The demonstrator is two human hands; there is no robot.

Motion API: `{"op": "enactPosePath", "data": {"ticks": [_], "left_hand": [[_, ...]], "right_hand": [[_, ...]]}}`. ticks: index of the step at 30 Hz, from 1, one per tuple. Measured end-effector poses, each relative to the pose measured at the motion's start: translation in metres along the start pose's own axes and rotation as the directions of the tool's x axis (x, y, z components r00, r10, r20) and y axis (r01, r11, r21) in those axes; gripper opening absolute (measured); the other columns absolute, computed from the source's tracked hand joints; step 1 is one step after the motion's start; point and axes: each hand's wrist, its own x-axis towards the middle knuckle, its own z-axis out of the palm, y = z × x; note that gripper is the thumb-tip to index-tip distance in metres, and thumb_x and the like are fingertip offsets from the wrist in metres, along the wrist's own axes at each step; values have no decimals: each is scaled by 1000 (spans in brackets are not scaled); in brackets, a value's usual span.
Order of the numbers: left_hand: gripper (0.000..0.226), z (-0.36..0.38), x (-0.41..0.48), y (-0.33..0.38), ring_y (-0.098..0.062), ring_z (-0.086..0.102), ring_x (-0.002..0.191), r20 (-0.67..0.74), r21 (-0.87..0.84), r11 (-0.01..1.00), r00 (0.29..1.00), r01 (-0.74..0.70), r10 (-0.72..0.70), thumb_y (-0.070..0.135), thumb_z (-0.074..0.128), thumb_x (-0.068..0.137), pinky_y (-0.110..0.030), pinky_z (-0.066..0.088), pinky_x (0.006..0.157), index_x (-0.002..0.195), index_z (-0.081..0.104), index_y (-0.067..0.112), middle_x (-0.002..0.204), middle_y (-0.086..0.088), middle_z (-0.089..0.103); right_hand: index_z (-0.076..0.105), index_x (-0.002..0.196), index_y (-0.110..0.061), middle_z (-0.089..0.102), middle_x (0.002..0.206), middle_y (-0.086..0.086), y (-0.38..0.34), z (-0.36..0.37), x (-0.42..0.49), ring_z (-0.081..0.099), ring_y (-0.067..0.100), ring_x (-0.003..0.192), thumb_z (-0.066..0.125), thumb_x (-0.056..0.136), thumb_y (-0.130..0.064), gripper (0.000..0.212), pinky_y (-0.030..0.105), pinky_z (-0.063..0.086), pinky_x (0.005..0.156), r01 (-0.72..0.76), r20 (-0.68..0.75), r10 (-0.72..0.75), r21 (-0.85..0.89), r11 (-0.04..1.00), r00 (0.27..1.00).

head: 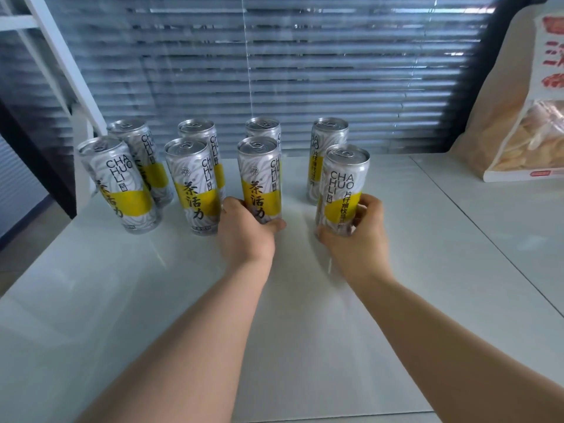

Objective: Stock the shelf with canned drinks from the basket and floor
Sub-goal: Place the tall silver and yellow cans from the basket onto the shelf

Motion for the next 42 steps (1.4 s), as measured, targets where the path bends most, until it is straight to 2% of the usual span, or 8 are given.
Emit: {"op": "enactPosePath", "data": {"ticks": [3,6,10,14,17,26,31,42], "left_hand": [[56,0,1,0,-29,60,96,-2,10,1000,1000,-13,13,31,86,62,-27,34,67,96,46,13,106,-7,64],[57,1,1,-1,-28,60,97,-5,12,1000,1000,-17,17,31,87,62,-27,33,68,97,46,13,107,-7,63],[59,1,1,-1,-29,59,100,1,4,1000,1000,-12,12,31,86,63,-28,33,69,103,48,10,109,-7,62],[61,2,2,-2,-28,59,100,-1,2,1000,1000,-17,17,31,87,63,-28,33,69,104,48,8,110,-8,62],[62,2,2,-1,-29,59,100,-7,4,1000,1000,-21,21,31,87,63,-28,33,69,105,48,7,111,-9,62],[61,3,2,-2,-30,59,99,-14,0,1000,1000,-14,14,30,87,62,-29,34,69,104,49,6,109,-10,62],[58,3,0,-2,-30,59,100,-19,1,1000,1000,-15,15,29,86,64,-27,32,69,102,48,8,109,-9,62],[55,4,2,-3,-29,60,96,-2,5,1000,1000,-28,28,31,85,64,-28,33,67,94,43,15,105,-6,62]], "right_hand": [[37,108,-26,50,88,-19,-4,2,8,52,2,77,80,75,-13,56,11,36,58,-17,10,18,-14,1000,1000],[40,116,-23,52,106,-8,-3,0,7,51,12,94,84,71,-20,63,22,37,75,-7,19,8,-60,998,1000],[38,136,-25,54,103,-22,5,-2,-1,55,10,103,74,79,-13,69,23,40,85,26,62,-22,-55,998,998],[43,121,-23,54,96,-22,3,1,2,57,9,94,79,79,-18,56,23,42,80,22,5,-21,-71,997,1000],[37,110,-22,54,104,-8,0,4,4,56,15,95,81,75,-18,57,24,39,76,18,-29,-21,-75,997,999],[42,126,-20,59,95,-5,-3,8,7,64,25,96,74,81,-20,56,31,48,78,-48,-13,46,-160,986,999],[42,124,-20,57,92,-6,-6,14,10,64,31,99,75,79,-22,57,46,50,90,-64,-45,56,-200,978,997],[42,125,-20,57,94,-5,-6,14,9,63,31,103,77,77,-22,59,47,49,92,-80,-52,72,-190,979,996]]}}
